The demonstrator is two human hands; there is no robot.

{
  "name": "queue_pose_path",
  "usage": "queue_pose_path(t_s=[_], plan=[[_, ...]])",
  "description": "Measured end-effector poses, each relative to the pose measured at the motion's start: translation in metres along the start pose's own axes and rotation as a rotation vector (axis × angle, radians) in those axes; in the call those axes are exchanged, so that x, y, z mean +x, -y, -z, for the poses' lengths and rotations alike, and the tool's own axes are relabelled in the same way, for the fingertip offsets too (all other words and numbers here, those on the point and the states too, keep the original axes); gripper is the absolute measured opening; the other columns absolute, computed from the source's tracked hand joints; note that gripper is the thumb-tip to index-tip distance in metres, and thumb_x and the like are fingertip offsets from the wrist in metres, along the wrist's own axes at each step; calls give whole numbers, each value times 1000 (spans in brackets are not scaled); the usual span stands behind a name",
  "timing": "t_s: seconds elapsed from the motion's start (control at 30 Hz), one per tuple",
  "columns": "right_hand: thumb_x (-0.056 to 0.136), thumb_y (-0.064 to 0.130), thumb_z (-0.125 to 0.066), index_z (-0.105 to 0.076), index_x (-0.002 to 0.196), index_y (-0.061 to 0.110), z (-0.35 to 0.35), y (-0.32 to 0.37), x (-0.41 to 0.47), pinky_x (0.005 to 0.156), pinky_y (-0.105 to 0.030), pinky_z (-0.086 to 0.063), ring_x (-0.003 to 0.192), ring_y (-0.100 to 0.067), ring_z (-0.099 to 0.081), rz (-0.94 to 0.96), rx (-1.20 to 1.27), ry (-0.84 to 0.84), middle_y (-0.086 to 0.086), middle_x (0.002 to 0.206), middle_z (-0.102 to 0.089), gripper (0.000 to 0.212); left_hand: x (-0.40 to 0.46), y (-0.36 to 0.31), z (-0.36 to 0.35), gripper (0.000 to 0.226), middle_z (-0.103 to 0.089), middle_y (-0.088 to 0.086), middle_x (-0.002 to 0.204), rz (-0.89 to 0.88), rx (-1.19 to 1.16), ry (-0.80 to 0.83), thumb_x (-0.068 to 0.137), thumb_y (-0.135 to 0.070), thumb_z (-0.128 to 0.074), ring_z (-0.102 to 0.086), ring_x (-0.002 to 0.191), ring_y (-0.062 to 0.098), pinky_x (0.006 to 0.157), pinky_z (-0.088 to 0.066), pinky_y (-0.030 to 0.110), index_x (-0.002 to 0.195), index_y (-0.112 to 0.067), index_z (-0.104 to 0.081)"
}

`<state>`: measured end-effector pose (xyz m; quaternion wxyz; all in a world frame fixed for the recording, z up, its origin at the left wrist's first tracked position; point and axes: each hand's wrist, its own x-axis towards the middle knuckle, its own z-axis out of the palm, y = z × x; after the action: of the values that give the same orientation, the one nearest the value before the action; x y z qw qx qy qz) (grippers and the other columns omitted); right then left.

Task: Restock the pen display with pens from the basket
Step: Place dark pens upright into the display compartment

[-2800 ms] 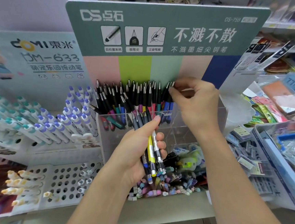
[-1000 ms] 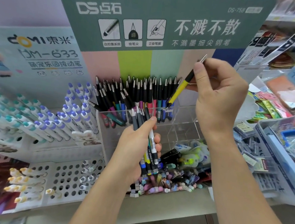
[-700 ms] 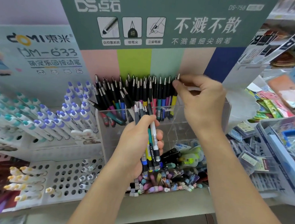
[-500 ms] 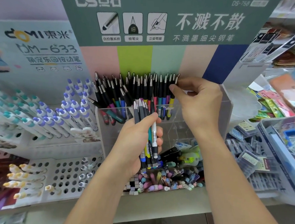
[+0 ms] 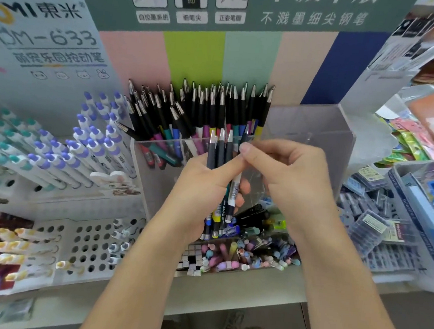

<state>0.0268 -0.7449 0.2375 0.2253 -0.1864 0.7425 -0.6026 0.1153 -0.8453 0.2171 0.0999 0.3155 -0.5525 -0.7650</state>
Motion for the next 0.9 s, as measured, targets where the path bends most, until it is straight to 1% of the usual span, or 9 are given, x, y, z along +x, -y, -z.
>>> queue_pose_path(t_s=[0.1,0.17,0.3,0.4,0.47,0.53,0.63,0.73,0.9], plan=[[86,26,-78,-78,93,14,3,-6,10,47,-16,-37,52,-5,-48,-180,134,40,8,59,-64,14,2,0,5,26,-64,6,64,-8,74,31,96,-36,-63,-55,51,17,51,-48,28,101,-11,-69],[88,26,-77,-76,90,12,1,-7,15,48,-20,-35,55,-9,-46,-223,162,77,6,59,-61,14,2,-3,6,24,-65,6,64,-7,116,79,97,-34,-63,-55,51,17,51,-48,28,100,-11,-69],[92,16,-71,-72,84,9,4,1,20,46,-18,-37,53,-7,-50,-132,412,26,0,64,-60,10,2,-10,4,28,-68,9,67,-10,7,47,98,-38,-60,-59,52,18,49,-48,27,100,-11,-70],[95,13,-66,-72,88,9,18,10,28,49,-16,-47,58,-9,-58,36,628,-104,-4,75,-66,10,2,-11,9,29,-64,9,63,-35,8,-19,99,-39,-59,-54,51,20,49,-47,30,98,-11,-67],[98,13,-63,-72,94,10,22,11,36,57,-20,-52,63,-12,-61,199,522,-218,-6,81,-67,10,1,-10,11,29,-54,4,57,-65,43,-26,99,-37,-58,-46,49,18,47,-43,31,94,-10,-66],[100,13,-63,-72,97,13,21,9,42,64,-26,-56,68,-13,-63,338,290,-289,-2,81,-68,10,-1,-9,9,28,-45,0,55,-73,41,-36,99,-36,-58,-41,48,17,46,-41,30,92,-10,-63],[98,16,-65,-73,99,22,16,7,47,67,-30,-59,70,-11,-67,471,10,-291,7,79,-71,10,-2,-9,6,28,-42,-1,55,-67,13,-42,98,-37,-59,-39,47,17,46,-39,30,95,-9,-58],[93,20,-70,-76,99,22,9,7,50,69,-32,-58,73,-14,-69,519,-212,-270,2,83,-72,8,-3,-9,3,27,-41,0,54,-41,-16,-63,98,-36,-60,-38,46,18,46,-38,30,95,-10,-56],[79,9,-83,-72,91,15,-3,3,49,68,-20,-56,70,-5,-66,503,-324,-272,8,77,-69,17,-6,-10,-1,20,-38,0,53,-4,-175,-87,99,-28,-50,-33,43,16,41,-32,25,88,-12,-55]])
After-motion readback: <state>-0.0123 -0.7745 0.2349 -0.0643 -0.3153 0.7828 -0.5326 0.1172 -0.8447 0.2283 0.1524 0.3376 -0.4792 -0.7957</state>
